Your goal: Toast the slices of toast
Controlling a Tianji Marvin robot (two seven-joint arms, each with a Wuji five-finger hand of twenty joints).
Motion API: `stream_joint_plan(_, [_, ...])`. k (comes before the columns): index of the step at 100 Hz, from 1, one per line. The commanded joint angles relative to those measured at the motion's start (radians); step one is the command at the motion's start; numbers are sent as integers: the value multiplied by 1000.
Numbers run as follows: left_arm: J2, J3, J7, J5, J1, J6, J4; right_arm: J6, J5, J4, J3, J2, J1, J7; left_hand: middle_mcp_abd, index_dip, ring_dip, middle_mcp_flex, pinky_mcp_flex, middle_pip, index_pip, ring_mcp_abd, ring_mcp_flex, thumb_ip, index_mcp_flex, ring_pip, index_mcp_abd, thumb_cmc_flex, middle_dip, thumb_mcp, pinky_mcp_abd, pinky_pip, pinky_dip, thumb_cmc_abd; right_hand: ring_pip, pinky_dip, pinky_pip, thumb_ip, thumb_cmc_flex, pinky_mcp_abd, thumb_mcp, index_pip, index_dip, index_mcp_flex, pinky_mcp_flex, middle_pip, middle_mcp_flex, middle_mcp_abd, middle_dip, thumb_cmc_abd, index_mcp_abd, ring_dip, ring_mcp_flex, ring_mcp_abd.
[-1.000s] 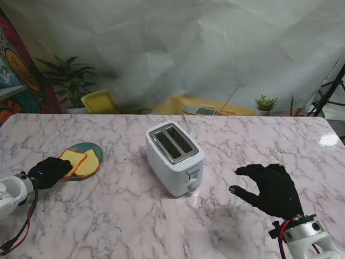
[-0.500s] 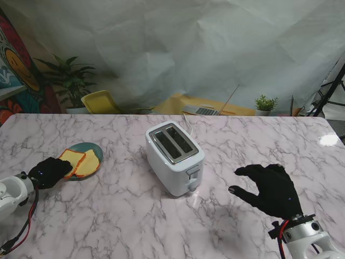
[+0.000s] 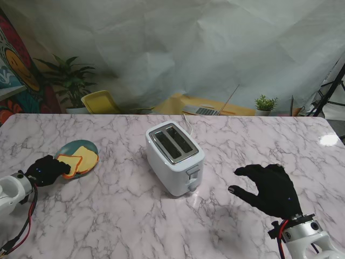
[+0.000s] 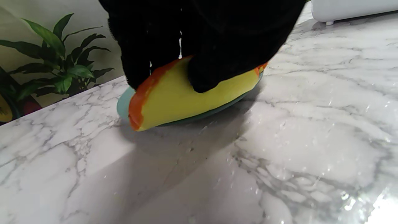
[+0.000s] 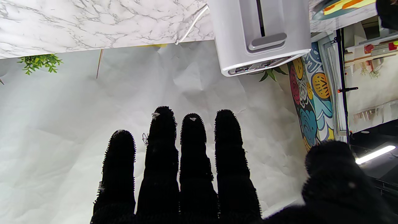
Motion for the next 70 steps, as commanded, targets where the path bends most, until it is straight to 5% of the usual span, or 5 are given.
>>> stream_joint_plan(1, [-4,-2,-9,7,7,-8,-10,2,-3,2,-3,1,-1,3,-38,55,24,70,-1,90,119,40,28,-6,62,41,-107,71,55,5,11,27,-2,31,-16,0,-7,34,30,23,-24,-14,-16,-19,-8,-9,-6,-6,0,32,-9,6,7,-9])
stream_joint_plan(41, [-27,-78,7,16,33,43,-141,5,-2,4,1,0,-4,-4,-27,101,157,39,-31,140,167,57,7,-13,-5,60,-51,71,154,37,45,36,22,35,-16,1,-7,34,32,22,-26,-14,-16,-18,-8,-10,-6,-6,0,33,-9,6,6,-9])
stream_joint_plan(70, [-53,-147,7,-3,58,137,-245,4,3,6,1,0,-3,-3,-37,158,235,39,-28,185,201,53,22,-18,-27,70,-45,71,204,56,56,35,55,38,-16,1,-7,35,33,23,-27,-13,-16,-18,-8,-9,-5,-7,0,33,-9,6,7,-8])
